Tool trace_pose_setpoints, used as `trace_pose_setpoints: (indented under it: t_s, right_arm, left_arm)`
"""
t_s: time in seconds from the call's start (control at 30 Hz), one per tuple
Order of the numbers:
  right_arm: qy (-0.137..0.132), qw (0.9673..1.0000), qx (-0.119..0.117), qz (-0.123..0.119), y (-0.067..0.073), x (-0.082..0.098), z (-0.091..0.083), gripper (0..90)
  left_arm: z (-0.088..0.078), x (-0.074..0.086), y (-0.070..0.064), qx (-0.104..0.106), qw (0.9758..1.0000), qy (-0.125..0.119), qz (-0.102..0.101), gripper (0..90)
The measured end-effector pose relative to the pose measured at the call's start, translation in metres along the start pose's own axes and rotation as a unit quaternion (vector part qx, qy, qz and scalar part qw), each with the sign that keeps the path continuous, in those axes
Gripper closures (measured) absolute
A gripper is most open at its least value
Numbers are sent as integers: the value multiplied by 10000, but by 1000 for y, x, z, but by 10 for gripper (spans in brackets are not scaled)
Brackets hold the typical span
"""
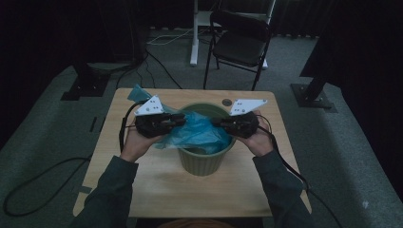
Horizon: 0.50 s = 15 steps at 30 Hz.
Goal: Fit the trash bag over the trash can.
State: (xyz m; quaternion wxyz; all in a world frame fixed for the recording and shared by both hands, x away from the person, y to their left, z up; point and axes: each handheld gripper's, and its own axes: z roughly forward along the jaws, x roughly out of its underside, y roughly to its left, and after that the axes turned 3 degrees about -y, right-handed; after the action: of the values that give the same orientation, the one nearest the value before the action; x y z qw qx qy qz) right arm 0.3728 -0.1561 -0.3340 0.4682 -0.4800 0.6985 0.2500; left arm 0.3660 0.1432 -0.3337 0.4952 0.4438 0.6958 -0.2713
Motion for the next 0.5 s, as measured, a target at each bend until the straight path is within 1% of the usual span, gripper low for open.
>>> trace_pose_setpoints:
  t_s: [0.03, 0.1, 0.17, 0.23, 0.33, 0.43, 0.5]
  right_arm:
    - [-7, 10000, -1, 10, 0, 0, 0, 891]
    - [-44, 10000, -3, 1, 0, 0, -1, 892]
    - [-58, 10000, 2, 15, 0, 0, -2, 892]
    - [-73, 10000, 12, 2, -1, 0, -4, 892]
    - [-81, 10000, 41, 28, -2, 2, -7, 891]
    - [-100, 9999, 66, 58, -4, 5, -11, 892]
    - [-97, 9999, 92, 71, -4, 7, -14, 892]
  left_arm:
    - [0, 0, 0, 0, 10000, 0, 0, 727]
    - [6, 0, 0, -100, 9999, 107, 7, 715]
    - [9, 1, 1, -180, 9996, 199, 12, 758]
    - [10, 2, 3, -176, 9995, 247, 6, 822]
    - [9, 3, 4, -219, 9992, 336, 64, 896]
    - [5, 4, 5, -273, 9990, 345, 73, 898]
    - [2, 6, 6, -319, 9990, 325, 37, 899]
